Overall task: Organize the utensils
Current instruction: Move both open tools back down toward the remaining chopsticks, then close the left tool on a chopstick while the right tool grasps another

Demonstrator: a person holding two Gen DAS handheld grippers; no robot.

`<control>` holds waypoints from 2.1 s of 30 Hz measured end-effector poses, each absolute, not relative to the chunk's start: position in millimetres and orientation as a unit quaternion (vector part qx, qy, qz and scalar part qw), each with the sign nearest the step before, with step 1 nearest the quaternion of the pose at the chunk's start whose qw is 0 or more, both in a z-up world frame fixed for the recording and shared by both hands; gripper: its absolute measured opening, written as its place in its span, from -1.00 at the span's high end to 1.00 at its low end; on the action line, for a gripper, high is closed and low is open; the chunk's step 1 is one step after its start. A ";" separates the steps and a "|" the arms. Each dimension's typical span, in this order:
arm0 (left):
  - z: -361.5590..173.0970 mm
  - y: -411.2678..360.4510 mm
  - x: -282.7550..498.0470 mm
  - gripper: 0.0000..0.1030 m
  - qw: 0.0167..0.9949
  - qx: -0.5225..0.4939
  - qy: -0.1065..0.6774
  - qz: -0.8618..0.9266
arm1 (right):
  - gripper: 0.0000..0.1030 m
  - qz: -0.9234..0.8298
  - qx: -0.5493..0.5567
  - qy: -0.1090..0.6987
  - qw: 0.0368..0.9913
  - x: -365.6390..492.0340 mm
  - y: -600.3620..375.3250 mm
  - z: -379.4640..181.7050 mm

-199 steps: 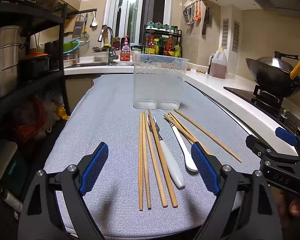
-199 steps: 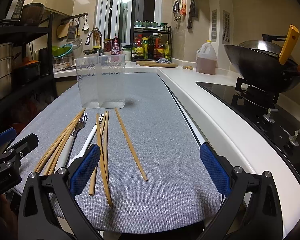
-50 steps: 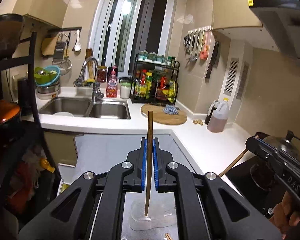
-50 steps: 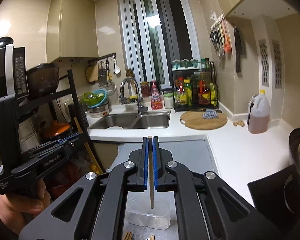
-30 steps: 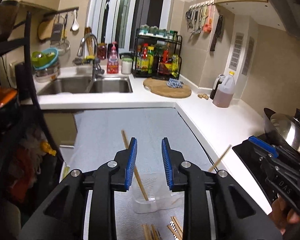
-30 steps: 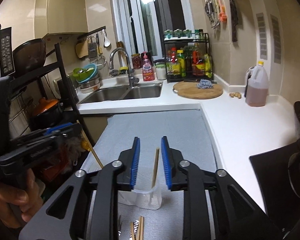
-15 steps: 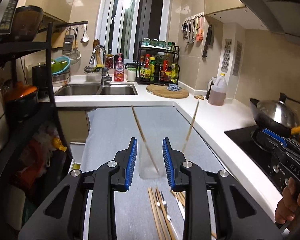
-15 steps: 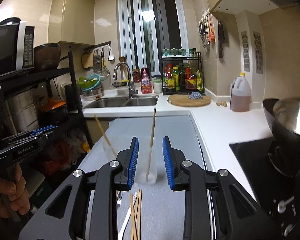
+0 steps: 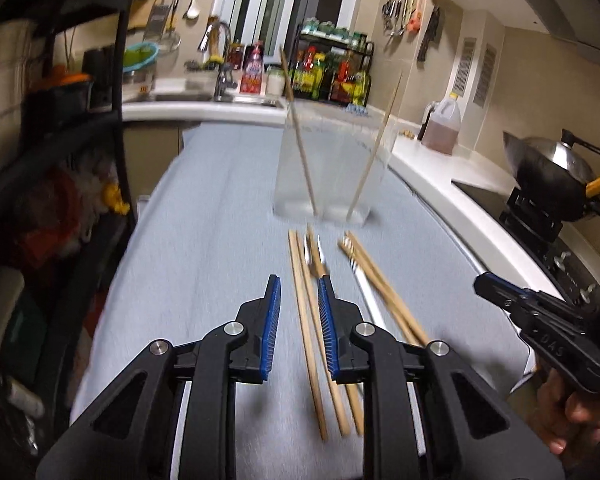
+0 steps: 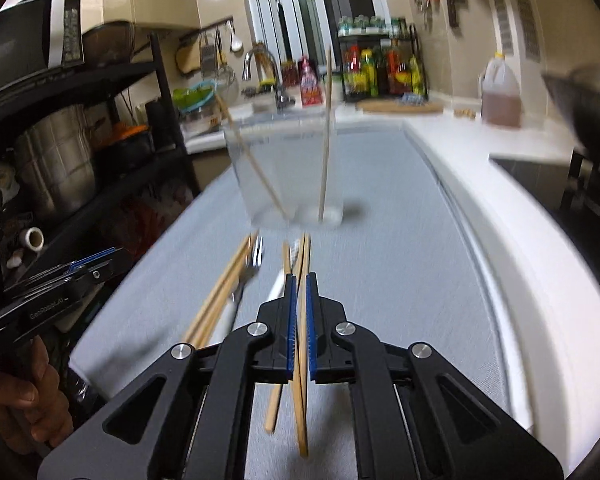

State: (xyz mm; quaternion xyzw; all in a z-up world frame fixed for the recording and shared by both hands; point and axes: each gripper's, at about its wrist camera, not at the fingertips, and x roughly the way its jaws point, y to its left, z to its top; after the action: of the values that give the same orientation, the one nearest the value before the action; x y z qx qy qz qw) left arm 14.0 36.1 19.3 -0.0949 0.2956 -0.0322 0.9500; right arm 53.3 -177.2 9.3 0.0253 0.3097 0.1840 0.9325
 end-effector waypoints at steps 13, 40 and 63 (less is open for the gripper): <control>-26.9 25.3 -0.5 0.62 0.937 -0.085 0.336 -0.048 | 0.82 0.195 0.025 0.363 0.911 54.9 -172.8 -41.0; -41.4 12.4 -2.0 0.62 0.930 -0.060 0.360 -0.049 | 0.58 0.161 -0.006 0.358 0.920 43.0 -163.9 -38.2; -42.3 13.8 -4.2 0.89 0.937 -0.022 0.349 -0.015 | 0.89 0.118 -0.013 0.346 0.931 41.4 -172.4 -44.1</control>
State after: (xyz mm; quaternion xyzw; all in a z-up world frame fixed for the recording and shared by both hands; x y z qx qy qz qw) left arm -4.2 13.8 -42.3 -0.0216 0.3488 -0.0150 0.9368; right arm 41.4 -172.4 -44.1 -0.0131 0.3459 0.1176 0.9308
